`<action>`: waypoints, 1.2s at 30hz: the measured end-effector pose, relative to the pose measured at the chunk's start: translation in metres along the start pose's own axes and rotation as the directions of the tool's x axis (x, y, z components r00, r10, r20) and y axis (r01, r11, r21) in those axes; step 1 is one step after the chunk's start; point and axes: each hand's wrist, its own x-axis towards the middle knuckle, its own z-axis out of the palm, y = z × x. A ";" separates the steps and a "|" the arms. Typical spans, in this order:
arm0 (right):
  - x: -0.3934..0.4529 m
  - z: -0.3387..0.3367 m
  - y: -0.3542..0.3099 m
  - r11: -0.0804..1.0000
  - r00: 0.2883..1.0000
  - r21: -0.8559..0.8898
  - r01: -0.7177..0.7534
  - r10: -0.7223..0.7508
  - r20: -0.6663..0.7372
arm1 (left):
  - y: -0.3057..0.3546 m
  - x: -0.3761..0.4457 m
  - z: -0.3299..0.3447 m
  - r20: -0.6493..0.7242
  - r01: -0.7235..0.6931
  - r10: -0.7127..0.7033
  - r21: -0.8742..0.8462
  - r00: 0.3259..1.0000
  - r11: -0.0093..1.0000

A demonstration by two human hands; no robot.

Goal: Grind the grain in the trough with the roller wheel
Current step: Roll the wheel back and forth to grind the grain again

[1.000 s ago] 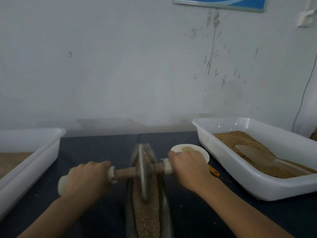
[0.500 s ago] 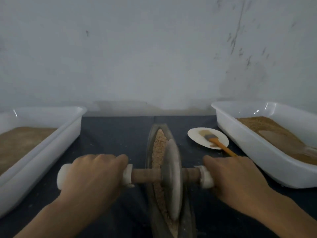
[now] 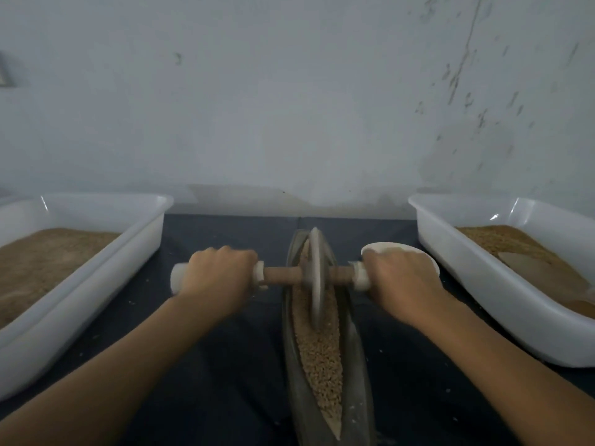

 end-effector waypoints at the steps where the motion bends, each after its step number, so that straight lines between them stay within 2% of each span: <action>1: -0.015 -0.008 0.000 0.999 0.999 -0.015 0.034 -0.034 -0.004 | -0.001 -0.016 -0.004 0.017 -0.014 0.014 0.011 1.000 1.000; 5: -0.068 -0.043 0.001 0.984 0.984 0.074 0.160 -0.153 -0.095 | -0.007 -0.071 -0.022 0.064 -0.075 0.070 0.070 0.995 0.995; 7: -0.075 -0.048 0.004 0.972 0.976 0.109 0.209 -0.200 -0.091 | -0.008 -0.080 -0.027 0.103 -0.089 0.081 0.078 0.991 0.993; 9: -0.066 -0.047 0.002 0.979 0.982 0.080 0.188 -0.185 -0.040 | -0.006 -0.074 -0.025 0.129 -0.067 0.060 0.049 0.990 0.997; 11: -0.044 -0.037 -0.003 0.993 0.993 -0.018 0.120 -0.120 0.006 | -0.003 -0.057 -0.011 0.069 -0.022 0.019 0.055 0.997 0.998; 14: 0.002 -0.010 -0.005 0.996 0.999 -0.078 0.043 -0.044 -0.018 | -0.002 -0.014 0.018 -0.066 0.046 -0.045 0.018 0.997 0.999; 18: 0.037 -0.007 -0.007 0.990 0.997 -0.134 0.032 -0.042 -0.070 | -0.005 0.031 0.032 -0.072 0.056 -0.063 -0.092 0.995 0.994; 21: 0.029 -0.014 -0.009 0.992 0.996 -0.118 0.054 -0.061 -0.058 | -0.005 0.020 0.029 -0.065 0.037 -0.042 -0.087 0.997 0.996; 24: -0.008 -0.026 -0.006 0.997 0.995 0.010 0.082 -0.082 0.064 | -0.005 -0.019 0.014 -0.041 -0.003 0.002 -0.019 0.999 1.000; 25: -0.023 -0.032 -0.005 0.995 0.991 0.060 0.082 -0.088 0.105 | -0.005 -0.035 0.006 -0.036 -0.029 0.029 0.006 0.999 1.000; 28: -0.057 -0.050 0.001 0.986 0.976 0.155 0.062 -0.092 0.199 | -0.004 -0.076 -0.021 -0.145 -0.205 0.211 0.052 0.967 0.977; 29: -0.061 -0.054 0.001 0.985 0.969 0.164 0.059 -0.096 0.228 | -0.004 -0.081 -0.031 -0.153 -0.219 0.225 0.051 0.962 0.974; 31: -0.061 -0.054 -0.001 0.988 0.957 0.142 0.053 -0.091 0.274 | -0.002 -0.082 -0.031 -0.096 -0.191 0.200 0.094 0.975 0.977; 33: -0.049 -0.044 -0.005 0.993 0.967 0.110 0.038 -0.064 0.247 | 0.001 -0.066 -0.018 -0.043 -0.102 0.105 0.080 0.994 0.992; 36: -0.014 -0.012 -0.004 0.992 0.979 0.120 -0.030 0.005 0.203 | 0.004 -0.018 -0.004 -0.059 -0.066 0.070 0.063 0.996 0.996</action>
